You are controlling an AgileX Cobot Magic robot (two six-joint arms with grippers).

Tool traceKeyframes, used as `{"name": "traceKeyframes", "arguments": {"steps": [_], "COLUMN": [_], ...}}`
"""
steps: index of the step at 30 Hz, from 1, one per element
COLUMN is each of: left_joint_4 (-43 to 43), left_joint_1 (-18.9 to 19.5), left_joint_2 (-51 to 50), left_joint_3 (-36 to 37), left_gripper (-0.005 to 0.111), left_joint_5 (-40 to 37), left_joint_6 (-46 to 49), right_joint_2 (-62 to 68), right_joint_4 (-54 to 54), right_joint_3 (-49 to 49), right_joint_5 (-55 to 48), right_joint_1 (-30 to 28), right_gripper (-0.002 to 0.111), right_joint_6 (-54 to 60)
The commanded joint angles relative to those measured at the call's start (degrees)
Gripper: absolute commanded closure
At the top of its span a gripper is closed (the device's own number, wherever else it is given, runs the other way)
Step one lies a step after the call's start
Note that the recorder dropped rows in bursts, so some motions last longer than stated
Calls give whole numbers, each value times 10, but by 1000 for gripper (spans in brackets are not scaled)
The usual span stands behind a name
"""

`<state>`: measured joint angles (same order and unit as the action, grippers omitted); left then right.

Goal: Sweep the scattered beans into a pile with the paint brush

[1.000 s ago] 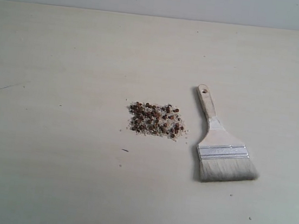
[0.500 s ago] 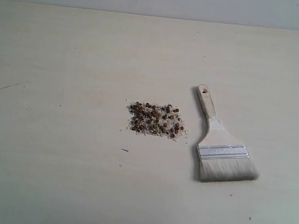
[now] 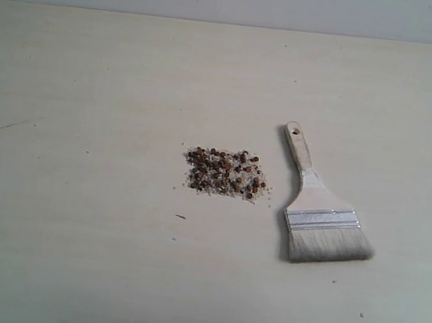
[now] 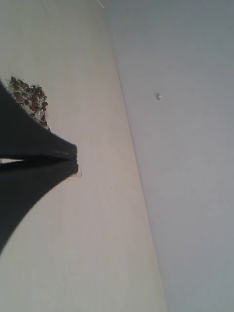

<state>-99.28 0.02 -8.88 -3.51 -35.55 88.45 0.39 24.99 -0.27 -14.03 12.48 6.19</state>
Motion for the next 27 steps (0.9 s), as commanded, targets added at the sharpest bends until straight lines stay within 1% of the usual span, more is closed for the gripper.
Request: {"name": "traceKeyframes", "arguments": {"steps": [1,8,13,15,19,22,27], "left_joint_4": [-7,-7,-7,-7,-7,-7,-7], "left_joint_1": [2,2,2,2,2,2,2], "left_joint_2": [5,5,5,5,5,5,5], "left_joint_3": [3,3,3,3,3,3,3], "left_gripper": [107,107,107,107,107,107,107], "left_joint_5": [-1,-1,-1,-1,-1,-1,-1], "left_joint_6": [-4,-4,-4,-4,-4,-4,-4], "right_joint_2": [-4,-4,-4,-4,-4,-4,-4], "right_joint_4": [17,21,-11,-17,-6,31,31], "right_joint_3": [3,3,3,3,3,3,3], "right_joint_5": [-12,-11,48,52,51,50,50], "right_joint_1": [-1,-1,-1,-1,-1,-1,-1], "right_gripper": [108,108,108,108,108,108,108], "right_joint_6": [-1,-4,1,1,-7,-47,-49]}}
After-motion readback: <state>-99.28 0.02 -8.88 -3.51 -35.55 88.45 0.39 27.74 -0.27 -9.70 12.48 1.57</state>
